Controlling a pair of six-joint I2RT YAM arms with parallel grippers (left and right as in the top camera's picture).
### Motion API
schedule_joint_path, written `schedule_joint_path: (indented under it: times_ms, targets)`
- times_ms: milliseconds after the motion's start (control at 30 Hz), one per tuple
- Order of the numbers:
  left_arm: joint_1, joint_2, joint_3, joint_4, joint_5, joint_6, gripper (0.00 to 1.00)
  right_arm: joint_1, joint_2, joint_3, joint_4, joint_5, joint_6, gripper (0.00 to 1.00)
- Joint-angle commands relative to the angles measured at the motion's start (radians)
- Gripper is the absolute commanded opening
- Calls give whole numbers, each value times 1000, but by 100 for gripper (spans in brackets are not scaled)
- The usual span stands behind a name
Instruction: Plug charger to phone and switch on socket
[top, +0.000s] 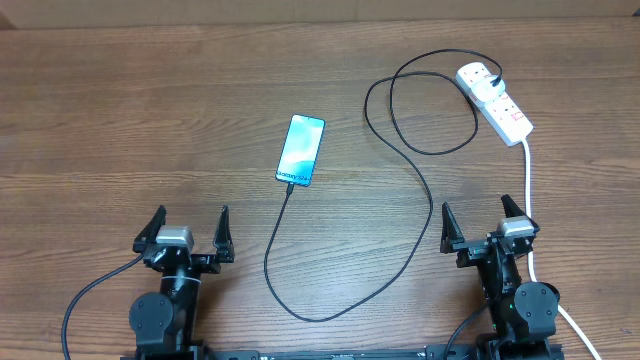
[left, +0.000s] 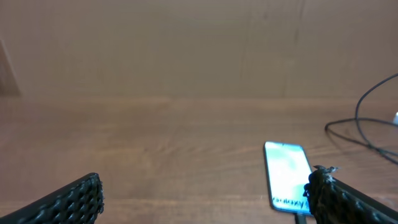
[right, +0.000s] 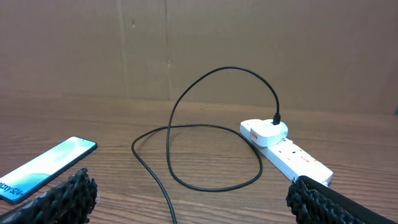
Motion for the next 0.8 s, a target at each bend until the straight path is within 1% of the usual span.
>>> schedule_joint_path:
  times_ms: [0,267,367,567,767]
  targets:
    - [10,-13,-15,-11,-47,-21,100,2,-12,-10,6,5,5,100]
    - [10,-13,-15,-25,-133,-17,100,2,-12,-10,6,5,5,100]
    - [10,-13,-15,-25,-136,-12,100,2,-12,-10,6,5,5,100]
    - [10,-13,-15,-25,-145,44,100,2,-12,-10,6,5,5,100]
    - [10,-13,-15,-25,-146,43,100,2,-12,-10,6,5,5,100]
